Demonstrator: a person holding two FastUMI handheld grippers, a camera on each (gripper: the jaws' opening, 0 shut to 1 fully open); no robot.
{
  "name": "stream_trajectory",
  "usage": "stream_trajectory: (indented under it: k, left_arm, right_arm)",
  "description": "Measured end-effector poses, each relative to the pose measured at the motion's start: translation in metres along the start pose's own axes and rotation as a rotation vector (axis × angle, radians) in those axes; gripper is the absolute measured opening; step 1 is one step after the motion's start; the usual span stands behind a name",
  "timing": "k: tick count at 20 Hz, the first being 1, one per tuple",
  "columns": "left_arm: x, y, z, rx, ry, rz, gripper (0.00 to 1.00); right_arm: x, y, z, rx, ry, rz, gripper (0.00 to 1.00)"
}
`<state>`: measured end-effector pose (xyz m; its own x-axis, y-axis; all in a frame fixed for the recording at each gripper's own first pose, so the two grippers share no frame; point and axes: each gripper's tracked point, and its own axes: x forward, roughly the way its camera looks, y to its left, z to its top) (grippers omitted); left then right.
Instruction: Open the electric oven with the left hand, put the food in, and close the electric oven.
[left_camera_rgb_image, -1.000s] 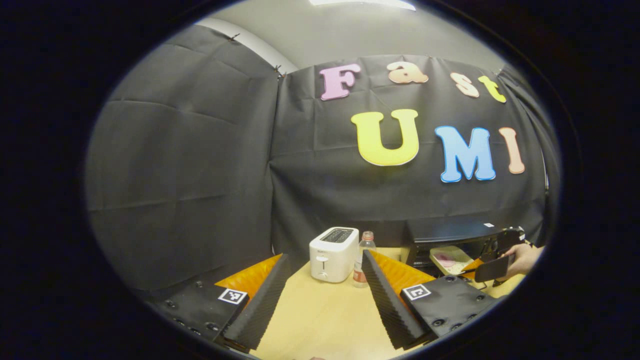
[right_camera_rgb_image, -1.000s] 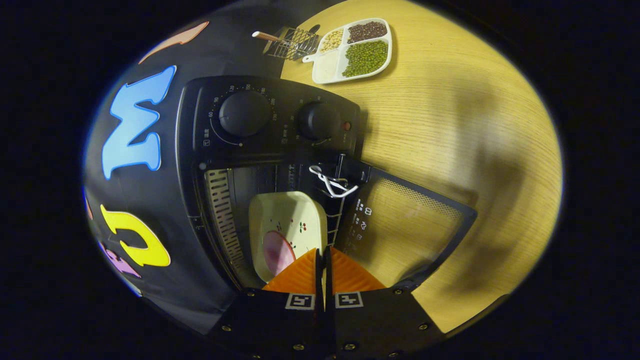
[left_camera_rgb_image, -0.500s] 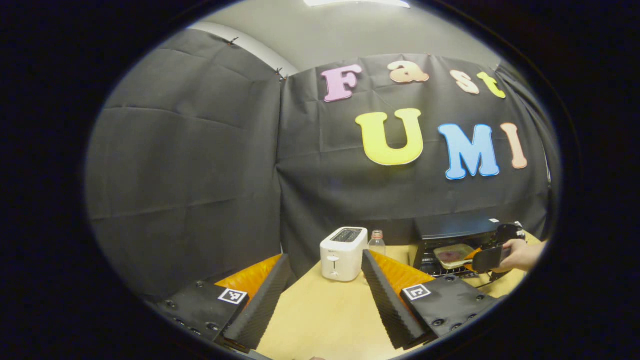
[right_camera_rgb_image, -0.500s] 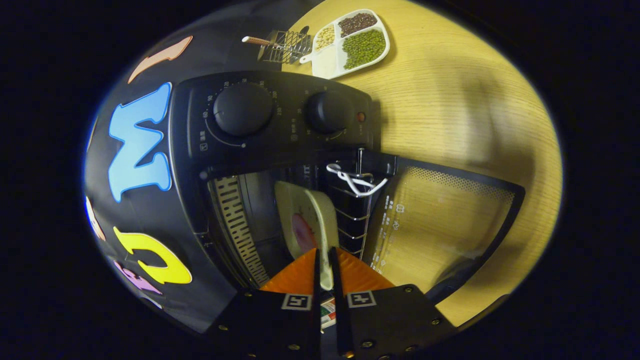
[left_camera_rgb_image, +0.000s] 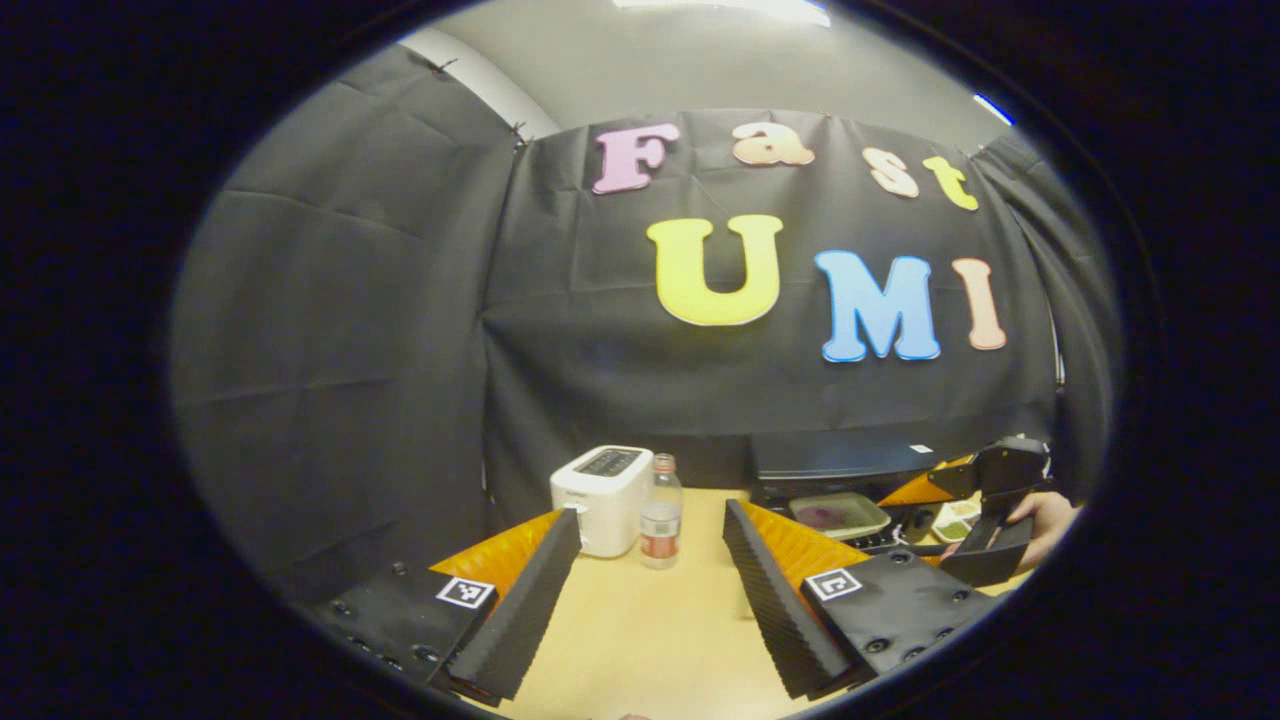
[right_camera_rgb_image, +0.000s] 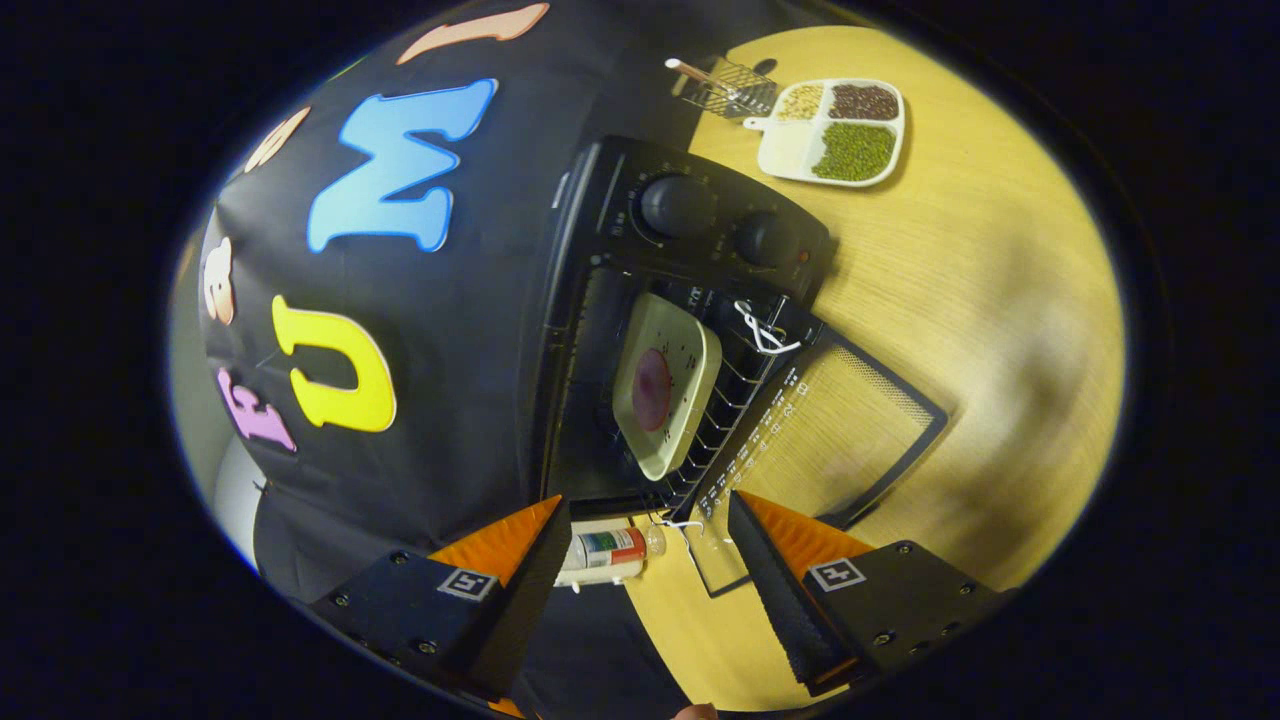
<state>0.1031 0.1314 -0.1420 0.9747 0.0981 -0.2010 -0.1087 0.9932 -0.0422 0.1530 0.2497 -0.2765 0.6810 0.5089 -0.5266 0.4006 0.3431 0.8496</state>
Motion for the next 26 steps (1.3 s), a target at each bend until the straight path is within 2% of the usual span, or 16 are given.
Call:
stream_trajectory:
  k: [2, 4, 9, 10, 11, 12, 13, 15, 19, 20, 25, 26]
  left_arm:
    - [0.009, -0.026, -0.016, -0.013, 0.032, -0.051, 0.91]
    - [0.013, -0.05, -0.03, -0.028, 0.068, -0.101, 1.0]
    - [0.022, -0.1, -0.073, -0.007, 0.156, -0.202, 1.0]
    - [0.022, -0.11, -0.082, -0.011, 0.183, -0.221, 0.91]
    - [0.023, -0.119, -0.093, -0.017, 0.207, -0.24, 0.97]
    - [0.024, -0.129, -0.103, -0.023, 0.234, -0.258, 0.97]
    - [0.026, -0.137, -0.113, -0.026, 0.258, -0.274, 1.0]
    - [0.029, -0.15, -0.134, -0.027, 0.313, -0.304, 0.97]
    - [0.036, -0.175, -0.17, -0.013, 0.408, -0.365, 1.0]
    - [0.037, -0.18, -0.18, -0.012, 0.436, -0.377, 0.98]
    - [0.047, -0.195, -0.231, -0.014, 0.574, -0.387, 0.98]
    - [0.049, -0.197, -0.238, -0.015, 0.595, -0.385, 1.0]
  right_arm:
    - [-0.025, -0.003, 0.002, -0.097, -0.005, -0.004, 0.97]
    - [-0.051, -0.002, 0.009, -0.218, -0.041, 0.005, 0.97]
    - [-0.11, -0.003, 0.023, -0.479, -0.103, 0.01, 0.98]
    - [-0.12, -0.003, 0.028, -0.522, -0.124, 0.009, 0.98]
    - [-0.129, -0.003, 0.035, -0.565, -0.152, 0.0, 0.97]
    - [-0.139, -0.004, 0.04, -0.612, -0.179, -0.004, 0.98]
    - [-0.149, -0.005, 0.047, -0.664, -0.208, -0.016, 0.97]
    - [-0.169, -0.007, 0.058, -0.783, -0.262, -0.044, 0.97]
    - [-0.205, -0.007, 0.076, -0.984, -0.367, -0.115, 0.98]
    - [-0.213, -0.006, 0.08, -1.026, -0.391, -0.128, 0.97]
    - [-0.253, -0.001, 0.1, -1.209, -0.524, -0.235, 0.97]
    - [-0.259, -0.001, 0.106, -1.229, -0.552, -0.259, 0.97]
